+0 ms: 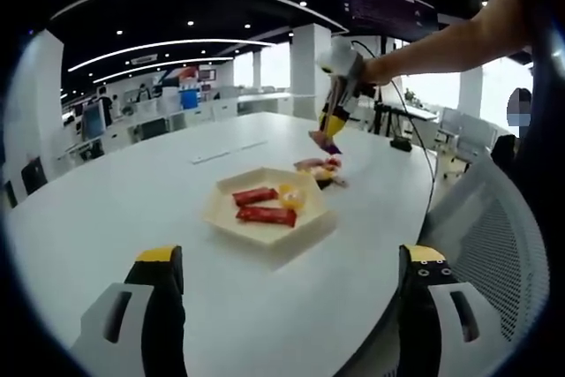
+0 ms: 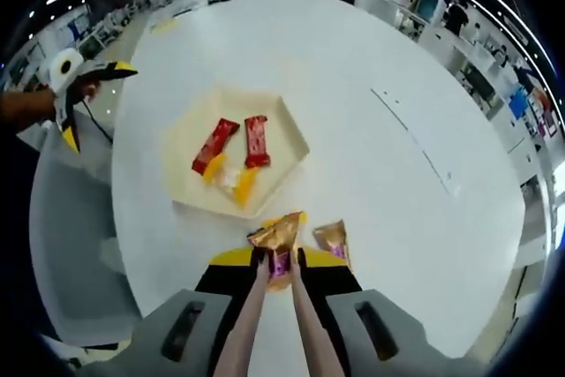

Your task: Place the target food into the container with the food tongs after gripping and lifting it, then release it inside without dropping or visibly crushing the food.

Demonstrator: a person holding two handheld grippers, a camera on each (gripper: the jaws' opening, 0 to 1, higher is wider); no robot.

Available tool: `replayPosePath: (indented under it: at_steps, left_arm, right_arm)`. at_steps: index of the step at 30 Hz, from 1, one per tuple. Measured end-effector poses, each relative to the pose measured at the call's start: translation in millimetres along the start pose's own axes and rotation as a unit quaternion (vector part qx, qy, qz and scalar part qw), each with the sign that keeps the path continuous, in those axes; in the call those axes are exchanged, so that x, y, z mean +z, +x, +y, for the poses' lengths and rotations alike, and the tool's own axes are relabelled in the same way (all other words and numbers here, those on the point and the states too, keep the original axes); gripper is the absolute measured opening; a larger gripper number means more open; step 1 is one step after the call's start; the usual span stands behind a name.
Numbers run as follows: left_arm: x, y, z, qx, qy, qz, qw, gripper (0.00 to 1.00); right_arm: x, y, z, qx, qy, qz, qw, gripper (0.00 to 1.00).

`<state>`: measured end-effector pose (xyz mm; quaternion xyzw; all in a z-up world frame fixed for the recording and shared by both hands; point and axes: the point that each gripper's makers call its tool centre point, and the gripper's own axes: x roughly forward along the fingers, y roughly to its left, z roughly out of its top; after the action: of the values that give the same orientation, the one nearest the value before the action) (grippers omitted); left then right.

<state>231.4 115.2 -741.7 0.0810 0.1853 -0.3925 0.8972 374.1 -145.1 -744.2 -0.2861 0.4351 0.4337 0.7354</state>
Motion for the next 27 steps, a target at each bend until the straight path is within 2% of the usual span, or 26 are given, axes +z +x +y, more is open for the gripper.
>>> replayPosePath:
  at_steps: [8,21,27]
  left_arm:
    - [0.3,-1,1.0,0.002,0.0,-0.001,1.0,0.98]
    - [1.6,-1,2.6,0.005,-0.001,-0.005,1.0,0.97]
    - [1.9,-2,2.9,0.007,0.0,-0.005,1.0,0.97]
  right_arm:
    - [16.2,5,6,0.003,-0.011,-0.001,0.9999,0.17]
    - [66.2,20,32,0.022,-0.036,-0.016,0.999,0.17]
    - [95.5,28,49,0.034,-0.051,-0.025,0.9978,0.17]
